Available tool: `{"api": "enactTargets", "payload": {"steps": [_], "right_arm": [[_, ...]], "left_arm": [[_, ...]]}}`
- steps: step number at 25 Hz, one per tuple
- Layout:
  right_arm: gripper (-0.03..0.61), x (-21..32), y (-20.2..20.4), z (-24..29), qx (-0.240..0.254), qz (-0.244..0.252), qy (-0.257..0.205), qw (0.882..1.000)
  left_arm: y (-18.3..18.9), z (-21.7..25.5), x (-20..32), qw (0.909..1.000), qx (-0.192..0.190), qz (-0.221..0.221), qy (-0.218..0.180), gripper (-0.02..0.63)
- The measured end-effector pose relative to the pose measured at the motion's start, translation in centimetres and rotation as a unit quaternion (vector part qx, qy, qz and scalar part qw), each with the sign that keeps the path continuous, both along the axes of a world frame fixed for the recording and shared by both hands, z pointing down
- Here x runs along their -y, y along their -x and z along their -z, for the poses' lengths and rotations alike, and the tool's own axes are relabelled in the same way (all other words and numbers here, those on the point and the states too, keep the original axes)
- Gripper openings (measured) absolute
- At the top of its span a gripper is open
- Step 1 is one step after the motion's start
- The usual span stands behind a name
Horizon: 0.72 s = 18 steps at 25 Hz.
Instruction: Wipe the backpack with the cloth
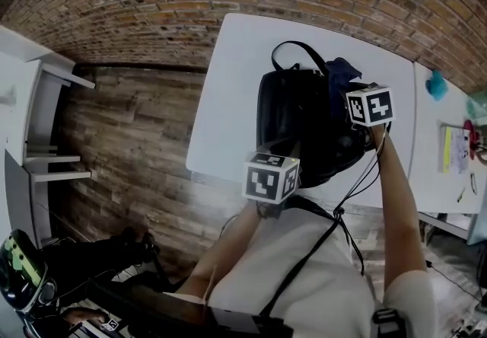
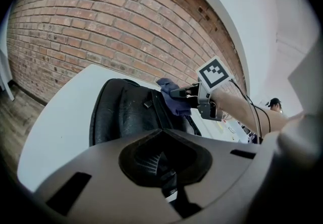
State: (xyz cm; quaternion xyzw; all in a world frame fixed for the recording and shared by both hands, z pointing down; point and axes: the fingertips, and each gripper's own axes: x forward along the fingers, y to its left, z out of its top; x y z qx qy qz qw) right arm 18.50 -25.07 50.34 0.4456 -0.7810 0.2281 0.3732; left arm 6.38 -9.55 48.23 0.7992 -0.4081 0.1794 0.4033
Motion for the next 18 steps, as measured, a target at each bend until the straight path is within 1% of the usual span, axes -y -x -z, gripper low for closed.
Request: {"api": "enactTargets", "payload": {"steps": [4,10,18], "right_arm": [[0.046,0.3,-0.3,-1.3,-0.01,-0.005,0.008,1.0],[0.048,-0.1,-0.3,-1.5,-0.014,-0.002,0.011,1.0],[0.046,-1.8,-0.2,-2.2,-0.021,0.008,0.028,0.999]], "left_arm": [[0.0,0.0,-0.1,1.0,0.0,-0.002,0.001,0.003],[-0.1,0.1,-0.2,1.0,-0.001,-0.004,0.0,0.003],[0.0,0.2,-0.4,1.0,-0.004,-0.003,-0.001,0.003]]}}
